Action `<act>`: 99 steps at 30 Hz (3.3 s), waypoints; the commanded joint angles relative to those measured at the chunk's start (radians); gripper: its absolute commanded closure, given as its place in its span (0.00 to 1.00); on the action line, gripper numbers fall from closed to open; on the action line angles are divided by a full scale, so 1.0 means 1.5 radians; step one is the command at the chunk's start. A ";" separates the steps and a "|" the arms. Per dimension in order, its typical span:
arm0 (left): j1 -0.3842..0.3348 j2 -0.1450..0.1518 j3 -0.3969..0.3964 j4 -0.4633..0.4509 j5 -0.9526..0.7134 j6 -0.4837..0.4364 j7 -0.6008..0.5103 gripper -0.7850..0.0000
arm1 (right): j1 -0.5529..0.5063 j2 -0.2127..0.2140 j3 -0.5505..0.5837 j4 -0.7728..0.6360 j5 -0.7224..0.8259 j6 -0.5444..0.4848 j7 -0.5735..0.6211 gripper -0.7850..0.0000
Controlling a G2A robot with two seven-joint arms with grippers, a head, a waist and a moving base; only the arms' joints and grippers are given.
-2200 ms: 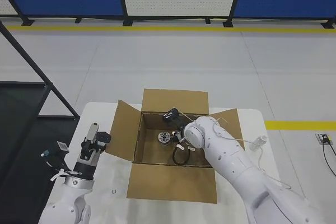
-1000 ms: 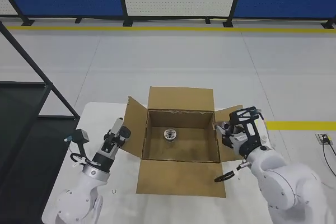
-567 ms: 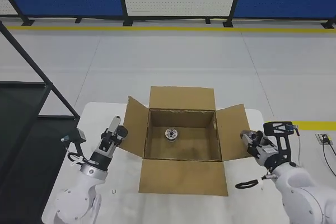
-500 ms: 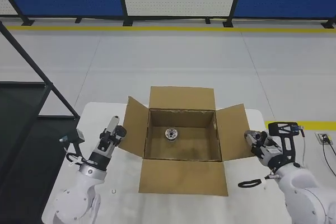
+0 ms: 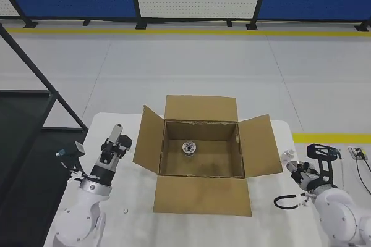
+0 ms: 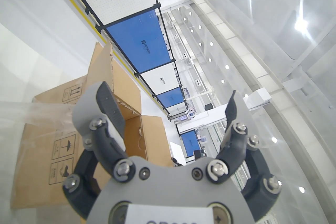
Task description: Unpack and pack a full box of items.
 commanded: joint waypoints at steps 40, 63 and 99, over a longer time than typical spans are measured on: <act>0.014 0.003 0.002 -0.019 0.002 -0.005 0.022 0.00 | 0.113 0.001 -0.110 0.281 -0.093 0.009 0.012 1.00; 0.014 0.004 0.002 -0.020 -0.001 -0.008 0.019 0.00 | 0.070 0.006 -0.048 0.140 -0.107 0.075 -0.017 0.00; 0.080 0.005 -0.052 -0.037 -0.058 -0.060 0.063 0.00 | 0.426 -0.060 -0.504 0.245 0.106 -0.119 0.006 0.00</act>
